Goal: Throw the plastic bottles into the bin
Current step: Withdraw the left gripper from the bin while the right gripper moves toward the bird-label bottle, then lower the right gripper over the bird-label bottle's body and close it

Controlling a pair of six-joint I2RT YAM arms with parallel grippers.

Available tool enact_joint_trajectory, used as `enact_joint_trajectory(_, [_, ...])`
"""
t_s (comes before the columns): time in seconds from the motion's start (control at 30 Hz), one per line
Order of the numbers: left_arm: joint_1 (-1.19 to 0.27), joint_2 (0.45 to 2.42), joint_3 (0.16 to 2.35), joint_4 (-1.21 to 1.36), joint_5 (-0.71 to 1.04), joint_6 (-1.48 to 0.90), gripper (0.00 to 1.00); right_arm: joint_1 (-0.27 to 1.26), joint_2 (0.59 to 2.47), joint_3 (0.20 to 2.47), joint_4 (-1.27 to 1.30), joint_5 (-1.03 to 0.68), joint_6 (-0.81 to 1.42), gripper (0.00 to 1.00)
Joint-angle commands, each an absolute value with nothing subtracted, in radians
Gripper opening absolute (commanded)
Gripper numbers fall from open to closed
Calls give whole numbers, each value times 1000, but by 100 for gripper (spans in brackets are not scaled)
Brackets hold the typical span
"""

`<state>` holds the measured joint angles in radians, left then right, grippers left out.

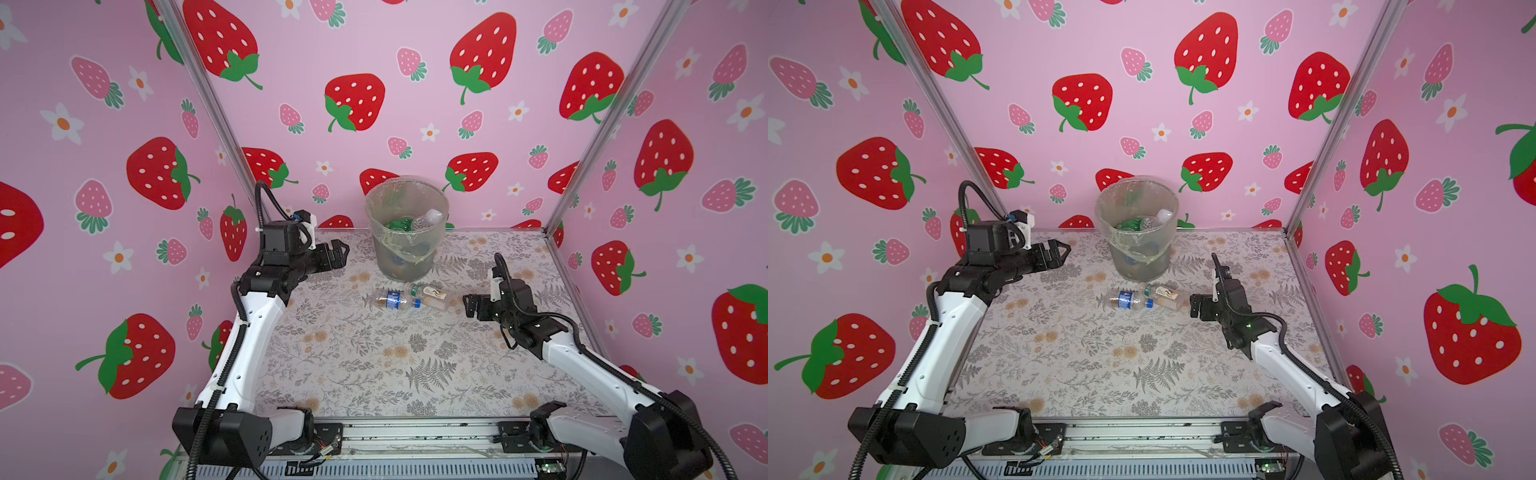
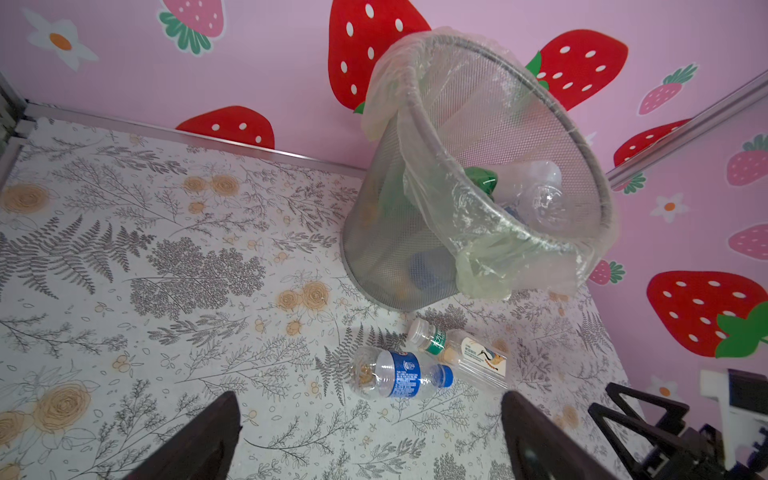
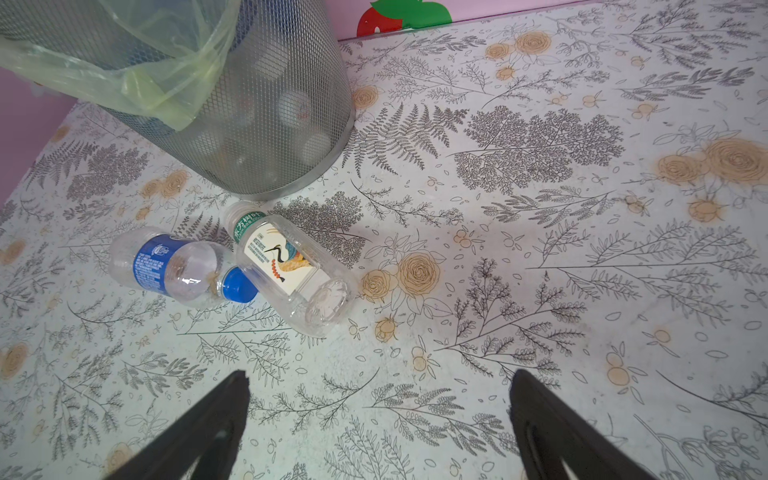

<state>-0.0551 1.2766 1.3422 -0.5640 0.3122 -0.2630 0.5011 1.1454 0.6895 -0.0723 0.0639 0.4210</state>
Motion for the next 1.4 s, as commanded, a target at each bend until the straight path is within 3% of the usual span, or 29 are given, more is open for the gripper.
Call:
enact_joint_trajectory(0.0, [-41,1272,1293,-548,351,-255,99,497,1161,721,-74,79,342,99])
enact_joint_trajectory(0.5, [-34,1202,1224,-570,316,-236,99,498,1225,750,63,-23,129,99])
enact_joint_trajectory(0.7, [-34,1206,1235,-587,324,-235,99,499,1271,688,219,-266,19,99])
enact_joint_trajectory(0.8, [-33,1201,1232,-582,331,-241,99,499,1288,661,298,-310,3,99])
enact_joint_trajectory(0.93, [-31,1198,1229,-576,349,-244,99,499,1354,702,242,-396,-76,99])
enact_joint_trajectory(1.37, [-31,1195,1226,-578,340,-236,99,500,1508,787,218,-394,-191,99])
